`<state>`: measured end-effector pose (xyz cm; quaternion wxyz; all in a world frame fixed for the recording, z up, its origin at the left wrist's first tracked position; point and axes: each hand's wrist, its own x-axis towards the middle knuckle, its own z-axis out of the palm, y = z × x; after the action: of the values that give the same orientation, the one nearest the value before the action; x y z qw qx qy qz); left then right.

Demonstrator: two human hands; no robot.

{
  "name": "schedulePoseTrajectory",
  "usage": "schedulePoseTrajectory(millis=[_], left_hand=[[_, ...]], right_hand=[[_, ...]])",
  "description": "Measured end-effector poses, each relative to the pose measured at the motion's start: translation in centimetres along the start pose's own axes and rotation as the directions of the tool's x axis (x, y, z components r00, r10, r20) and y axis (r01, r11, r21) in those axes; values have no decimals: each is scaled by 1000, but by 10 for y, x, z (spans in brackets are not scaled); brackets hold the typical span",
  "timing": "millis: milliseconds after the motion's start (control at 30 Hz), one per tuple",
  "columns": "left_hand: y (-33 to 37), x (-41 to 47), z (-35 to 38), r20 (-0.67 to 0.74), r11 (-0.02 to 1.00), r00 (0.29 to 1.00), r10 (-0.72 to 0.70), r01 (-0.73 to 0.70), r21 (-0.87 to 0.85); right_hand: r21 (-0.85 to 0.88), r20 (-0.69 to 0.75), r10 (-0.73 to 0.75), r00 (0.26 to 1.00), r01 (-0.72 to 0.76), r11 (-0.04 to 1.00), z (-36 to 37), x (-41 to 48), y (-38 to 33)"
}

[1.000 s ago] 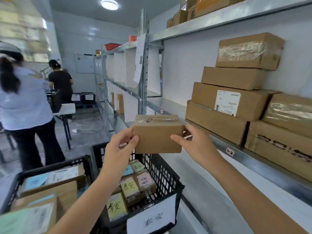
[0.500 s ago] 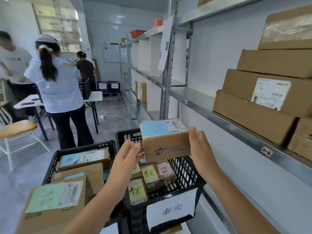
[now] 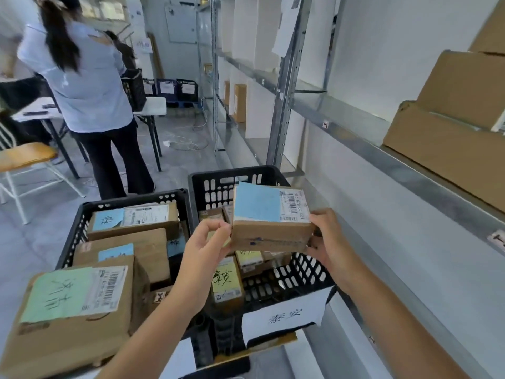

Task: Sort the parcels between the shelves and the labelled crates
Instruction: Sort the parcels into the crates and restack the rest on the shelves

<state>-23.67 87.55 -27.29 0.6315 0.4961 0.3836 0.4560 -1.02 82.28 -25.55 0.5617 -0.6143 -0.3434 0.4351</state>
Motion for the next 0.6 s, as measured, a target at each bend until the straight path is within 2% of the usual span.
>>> schedulePoseTrajectory(millis=[233,433,500,600], left_hand=[[-26,32,-4,-4,979,994,-112,111,170],[-43,71,-11,-72,960,969,-237,245,135],[-49,83,-14,-122,954,955,-269,282,106],[-55,103,-22,-285,959,924,-256,279,45]], right_hand=[[-86,15,61,998,-60,994,1,38,12],[-114,94,248,964,-237,965,5,77,34],[-111,109,300,948,-289,951,5,91,41],[-106,102,381,919,-371,923,0,108,57]])
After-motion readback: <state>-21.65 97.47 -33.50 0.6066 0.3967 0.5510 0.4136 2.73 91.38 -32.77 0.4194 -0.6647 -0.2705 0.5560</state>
